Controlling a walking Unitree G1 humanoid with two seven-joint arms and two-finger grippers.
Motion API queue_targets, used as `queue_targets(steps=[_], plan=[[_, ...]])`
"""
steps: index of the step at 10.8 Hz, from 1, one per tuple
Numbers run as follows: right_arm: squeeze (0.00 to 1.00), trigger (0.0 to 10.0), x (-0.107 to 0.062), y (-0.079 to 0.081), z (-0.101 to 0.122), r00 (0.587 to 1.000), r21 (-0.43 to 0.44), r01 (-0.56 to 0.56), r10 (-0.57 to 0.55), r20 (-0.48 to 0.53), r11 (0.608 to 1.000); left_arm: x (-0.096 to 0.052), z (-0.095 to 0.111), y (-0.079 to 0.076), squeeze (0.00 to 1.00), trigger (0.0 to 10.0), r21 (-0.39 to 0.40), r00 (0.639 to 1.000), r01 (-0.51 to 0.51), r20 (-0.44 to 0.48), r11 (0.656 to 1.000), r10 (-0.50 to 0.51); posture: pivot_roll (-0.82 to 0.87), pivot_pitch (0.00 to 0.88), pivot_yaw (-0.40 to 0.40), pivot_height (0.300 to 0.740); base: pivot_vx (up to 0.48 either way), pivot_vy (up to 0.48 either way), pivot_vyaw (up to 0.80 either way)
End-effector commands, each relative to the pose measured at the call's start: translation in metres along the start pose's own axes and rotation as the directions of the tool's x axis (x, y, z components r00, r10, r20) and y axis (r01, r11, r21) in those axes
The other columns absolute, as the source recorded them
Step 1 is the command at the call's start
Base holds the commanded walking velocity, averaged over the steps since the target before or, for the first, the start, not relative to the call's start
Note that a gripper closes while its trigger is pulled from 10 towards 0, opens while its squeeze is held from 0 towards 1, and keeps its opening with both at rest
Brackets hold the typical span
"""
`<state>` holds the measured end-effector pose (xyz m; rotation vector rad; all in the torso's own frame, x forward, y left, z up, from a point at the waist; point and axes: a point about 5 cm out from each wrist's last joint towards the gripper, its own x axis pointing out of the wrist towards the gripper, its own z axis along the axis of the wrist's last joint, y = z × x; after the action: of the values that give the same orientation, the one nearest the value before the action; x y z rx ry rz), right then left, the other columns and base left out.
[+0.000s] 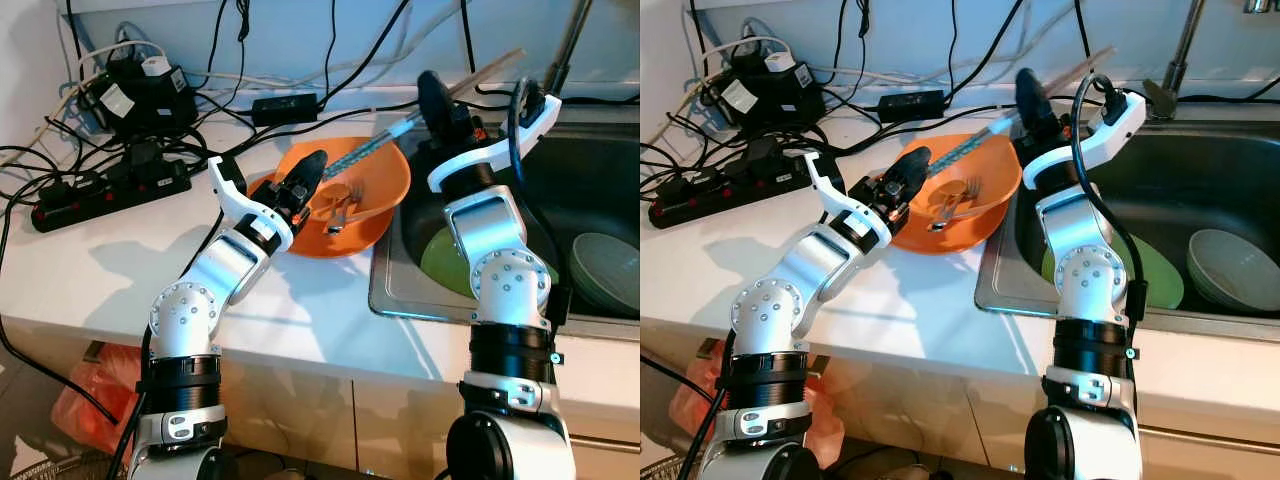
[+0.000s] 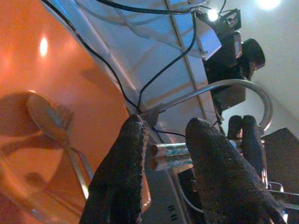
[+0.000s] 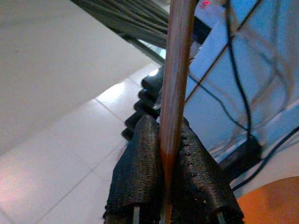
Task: Kitchen organization
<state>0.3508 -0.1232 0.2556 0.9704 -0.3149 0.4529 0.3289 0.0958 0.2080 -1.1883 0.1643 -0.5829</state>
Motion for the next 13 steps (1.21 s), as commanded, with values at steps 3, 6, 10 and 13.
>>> queue_targets(steps=[3,6,10,13], plan=[[0.00,0.0,0.005,-0.010,0.013,0.992,-0.043,0.103,-0.099,0.083,0.994,-0.001,0.003,-0.005,1.00,10.0,0.135,1.000,-0.008,0.015,0.991,0.006,0.10,0.030,0.149,0.740,0.000,0.000,0.00],[0.00,0.0,0.005,-0.020,0.037,0.964,-0.094,0.205,-0.184,0.194,0.974,0.000,0.006,-0.006,1.00,10.0,0.217,0.999,-0.035,0.042,0.976,0.027,0.10,0.027,0.151,0.740,0.000,0.000,0.00],[0.00,0.0,-0.005,-0.038,0.070,0.900,-0.276,0.379,-0.282,0.331,0.883,-0.001,0.010,-0.007,1.00,10.0,0.379,0.996,-0.070,0.076,0.923,0.044,0.10,0.033,0.151,0.740,0.000,0.000,0.00],[0.00,0.0,-0.020,-0.057,0.081,0.864,-0.436,0.487,-0.344,0.368,0.757,-0.002,0.011,-0.006,1.00,10.0,0.432,0.993,-0.091,0.102,0.898,0.052,0.10,0.038,0.148,0.740,0.000,0.000,0.00]])
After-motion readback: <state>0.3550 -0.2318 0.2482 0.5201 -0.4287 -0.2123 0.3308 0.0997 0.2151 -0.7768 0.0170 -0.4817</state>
